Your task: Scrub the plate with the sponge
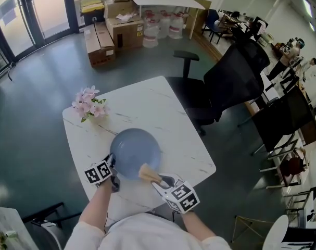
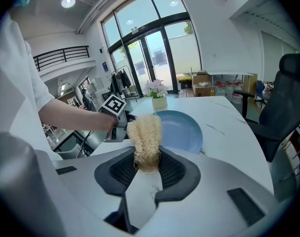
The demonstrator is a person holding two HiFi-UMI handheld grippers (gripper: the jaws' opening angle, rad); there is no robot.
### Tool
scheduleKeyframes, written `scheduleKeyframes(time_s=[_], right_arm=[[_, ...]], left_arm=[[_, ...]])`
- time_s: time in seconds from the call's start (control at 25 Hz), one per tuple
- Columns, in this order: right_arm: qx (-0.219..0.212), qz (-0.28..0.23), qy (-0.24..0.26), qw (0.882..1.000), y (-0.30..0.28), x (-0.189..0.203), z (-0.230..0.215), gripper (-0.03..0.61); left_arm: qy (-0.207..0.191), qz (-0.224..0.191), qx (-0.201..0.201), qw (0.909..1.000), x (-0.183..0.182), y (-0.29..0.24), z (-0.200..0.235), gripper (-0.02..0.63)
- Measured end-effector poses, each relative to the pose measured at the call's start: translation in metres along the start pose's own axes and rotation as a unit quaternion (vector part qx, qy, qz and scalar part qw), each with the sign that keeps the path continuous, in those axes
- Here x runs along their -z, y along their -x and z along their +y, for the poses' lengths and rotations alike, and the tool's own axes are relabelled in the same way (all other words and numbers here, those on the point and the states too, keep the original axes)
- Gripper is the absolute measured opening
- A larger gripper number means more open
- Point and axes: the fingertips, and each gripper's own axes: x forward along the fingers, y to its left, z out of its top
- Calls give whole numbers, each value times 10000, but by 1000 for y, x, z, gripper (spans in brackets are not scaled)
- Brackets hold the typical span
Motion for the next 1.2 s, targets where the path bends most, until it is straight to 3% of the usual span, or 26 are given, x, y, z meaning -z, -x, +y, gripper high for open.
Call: scheduleKeyframes(time_s=[0.32,0.52,0.8,1.0,1.2], right_arm=[[-79,19,-43,10000,-6,2,5,117],[-86,20,-40,10000,-6,1,6,117],[-50,-3,-50,10000,-4,1,4,117],[-92,-28,-37,9999,-3,-1,7,117],[-69,-89,-31,9999,-1,-4,6,117]], left_arm=[[-75,214,-243,9994,6,-9,12,48],[-421,322,-363,9979,9,-10,13,49],[-380,292,-339,9983,10,-7,13,52],[-361,278,-213,9987,7,-6,7,115],[-326,257,-251,9988,6,0,13,126]])
